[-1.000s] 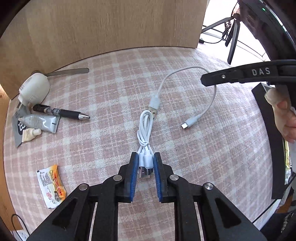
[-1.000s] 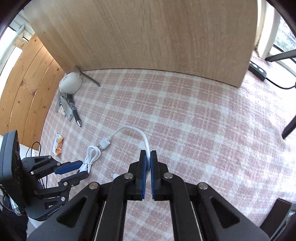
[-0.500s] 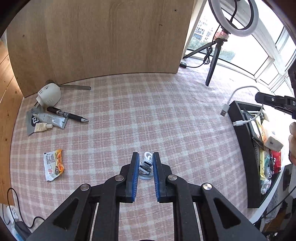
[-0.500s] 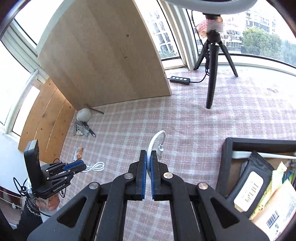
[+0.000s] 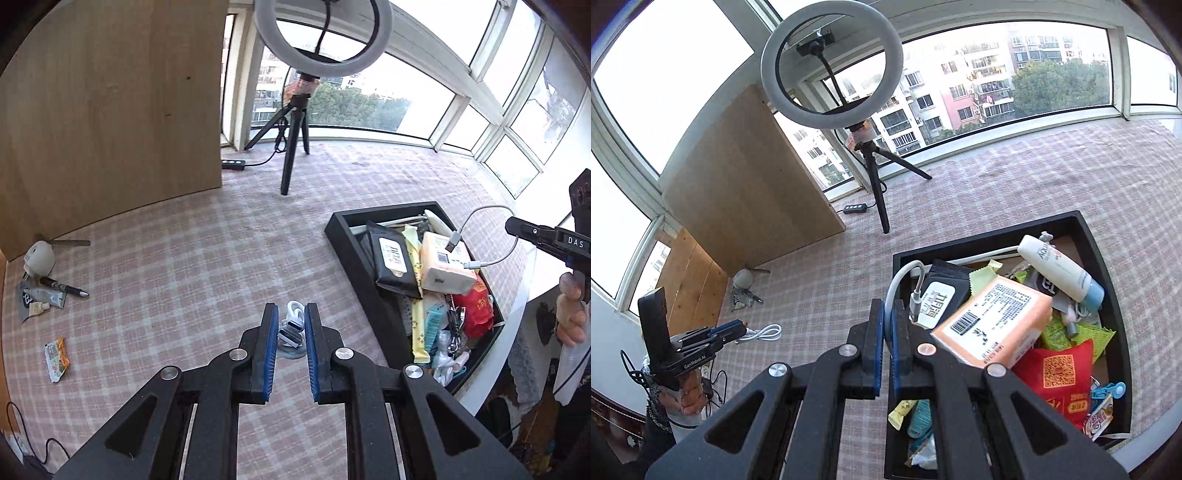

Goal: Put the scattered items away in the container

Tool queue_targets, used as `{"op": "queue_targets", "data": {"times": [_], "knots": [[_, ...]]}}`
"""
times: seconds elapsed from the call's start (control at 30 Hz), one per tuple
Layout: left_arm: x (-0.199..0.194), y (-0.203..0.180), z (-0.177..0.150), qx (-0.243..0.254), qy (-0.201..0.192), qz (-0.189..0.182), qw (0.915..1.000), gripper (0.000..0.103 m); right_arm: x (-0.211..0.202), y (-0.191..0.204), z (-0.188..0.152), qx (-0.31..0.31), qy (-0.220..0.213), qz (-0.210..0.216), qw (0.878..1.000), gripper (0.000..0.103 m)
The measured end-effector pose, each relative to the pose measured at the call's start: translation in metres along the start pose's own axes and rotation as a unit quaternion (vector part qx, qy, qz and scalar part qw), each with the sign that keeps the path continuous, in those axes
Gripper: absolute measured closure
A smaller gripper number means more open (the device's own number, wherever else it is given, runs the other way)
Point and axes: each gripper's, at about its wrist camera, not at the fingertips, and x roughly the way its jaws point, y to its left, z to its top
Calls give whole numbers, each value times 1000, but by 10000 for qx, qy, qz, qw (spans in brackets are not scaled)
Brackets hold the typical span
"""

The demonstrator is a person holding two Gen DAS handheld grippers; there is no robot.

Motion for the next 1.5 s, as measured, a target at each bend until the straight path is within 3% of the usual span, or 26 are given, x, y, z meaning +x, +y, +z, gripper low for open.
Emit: {"op": "queue_targets", "data": {"times": [0.17, 0.37, 0.53, 0.7, 0.77, 0.83, 0.9, 0.93, 1.0, 1.03, 1.5], "knots": [[22, -81, 11, 560, 50, -467, 9973, 90, -38, -49, -16, 300, -112, -433, 9986, 99], [52, -171, 10, 1211, 259, -921, 9880, 90, -69, -100, -36, 540, -87, -763, 9956, 99], [76, -220, 7, 1483, 423, -1112, 9818, 90, -79, -125, -40, 611, -44, -867, 9943, 99], [88, -251, 8, 1585, 446, -1185, 9792, 90, -82, -134, -28, 550, -54, -704, 9960, 99], [90, -260, 9, 1597, 425, -1178, 9792, 90, -80, -132, -21, 498, -75, -625, 9968, 99], [95, -268, 13, 1666, 394, -924, 9809, 85, -76, -131, -15, 408, -68, -678, 9968, 99], [101, -271, 16, 1672, 369, -516, 9839, 56, -67, -129, -9, 240, 7, -983, 9949, 95], [103, -270, 18, 1636, 364, -462, 9848, 43, -61, -128, -8, 166, 137, -1169, 9929, 83], [103, -268, 19, 1621, 354, -404, 9853, 44, -56, -131, -9, 149, 205, -1389, 9900, 65], [103, -266, 18, 1632, 324, -337, 9855, 44, -55, -131, -9, 128, 182, -1399, 9899, 61], [87, -212, 7, 1230, 374, -31, 9917, 44, -68, -138, -22, 352, 53, -1170, 9925, 61]]}}
